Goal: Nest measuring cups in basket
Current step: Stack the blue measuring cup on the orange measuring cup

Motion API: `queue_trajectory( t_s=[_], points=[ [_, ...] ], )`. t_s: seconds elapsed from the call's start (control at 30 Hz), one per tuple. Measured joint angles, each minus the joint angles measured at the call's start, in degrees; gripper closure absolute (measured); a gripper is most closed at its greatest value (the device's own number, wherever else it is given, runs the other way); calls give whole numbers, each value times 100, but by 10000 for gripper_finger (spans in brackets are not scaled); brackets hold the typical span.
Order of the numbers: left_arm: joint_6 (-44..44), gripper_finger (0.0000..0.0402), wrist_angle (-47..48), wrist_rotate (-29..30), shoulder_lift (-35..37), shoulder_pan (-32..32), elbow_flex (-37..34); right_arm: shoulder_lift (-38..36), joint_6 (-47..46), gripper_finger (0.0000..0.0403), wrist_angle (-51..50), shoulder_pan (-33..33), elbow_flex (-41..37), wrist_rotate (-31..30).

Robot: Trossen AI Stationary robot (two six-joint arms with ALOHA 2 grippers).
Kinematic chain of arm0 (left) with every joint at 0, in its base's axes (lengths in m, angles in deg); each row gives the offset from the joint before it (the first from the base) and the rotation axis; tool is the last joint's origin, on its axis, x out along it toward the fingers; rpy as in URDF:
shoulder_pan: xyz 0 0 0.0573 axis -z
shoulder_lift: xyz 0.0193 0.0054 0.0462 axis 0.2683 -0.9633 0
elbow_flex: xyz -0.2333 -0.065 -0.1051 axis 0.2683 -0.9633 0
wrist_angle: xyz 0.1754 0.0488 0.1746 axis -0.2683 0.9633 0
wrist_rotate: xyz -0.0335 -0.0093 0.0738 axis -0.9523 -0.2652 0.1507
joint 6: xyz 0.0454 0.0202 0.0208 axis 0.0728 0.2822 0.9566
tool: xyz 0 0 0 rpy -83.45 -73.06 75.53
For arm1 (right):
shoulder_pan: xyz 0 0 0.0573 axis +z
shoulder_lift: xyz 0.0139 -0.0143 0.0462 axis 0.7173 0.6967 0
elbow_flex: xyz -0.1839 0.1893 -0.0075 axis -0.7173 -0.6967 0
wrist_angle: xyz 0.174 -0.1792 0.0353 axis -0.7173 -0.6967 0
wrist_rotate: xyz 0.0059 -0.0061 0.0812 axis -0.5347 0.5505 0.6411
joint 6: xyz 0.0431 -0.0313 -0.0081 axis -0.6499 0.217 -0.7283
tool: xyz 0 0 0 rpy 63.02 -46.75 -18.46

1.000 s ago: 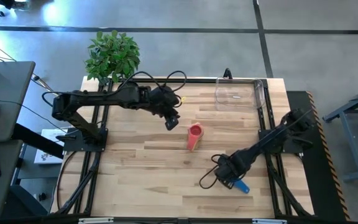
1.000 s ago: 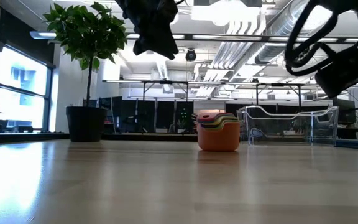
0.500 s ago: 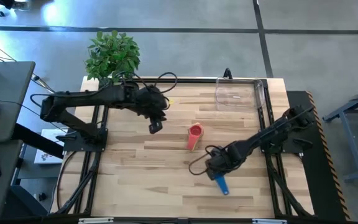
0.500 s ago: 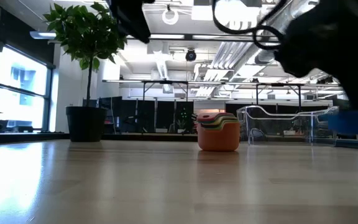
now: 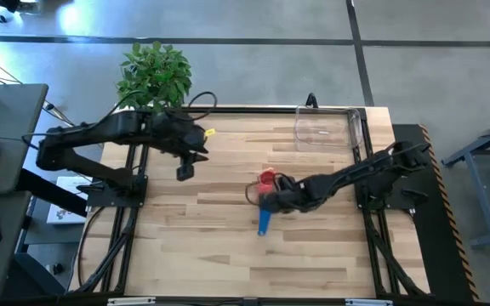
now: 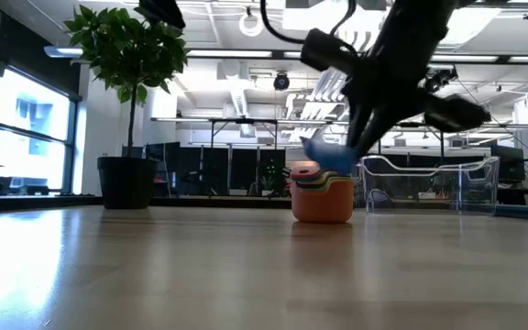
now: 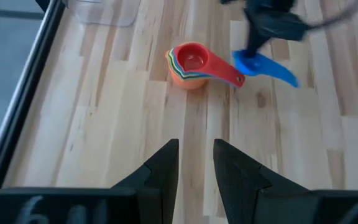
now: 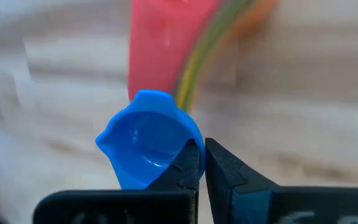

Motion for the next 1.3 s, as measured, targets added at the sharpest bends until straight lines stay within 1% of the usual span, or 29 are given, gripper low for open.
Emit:
queue_trajectory(
  t_s=[0.1,0.27,0.5,0.63,0.9,1.17,1.3],
  points=[
    [218,312,127,0,171,-1,0,2,-21,402,18,-267,0,-301],
    [438,312,404,22,417,-13,0,2,-7,403,144,-609,0,-332],
    [510,312,641,308,639,-13,0,2,-94,403,521,-658,8,-341],
    [511,312,665,321,746,-13,0,4,-490,403,96,-562,218,-659],
    [513,312,750,319,845,-13,2,4,-1472,403,-1262,-507,712,-1209],
    [620,312,756,317,838,-11,2,4,-1663,403,-1265,-802,831,-1004],
    [635,312,774,317,837,-11,2,4,-1663,403,-1380,-964,828,-566]
  ],
)
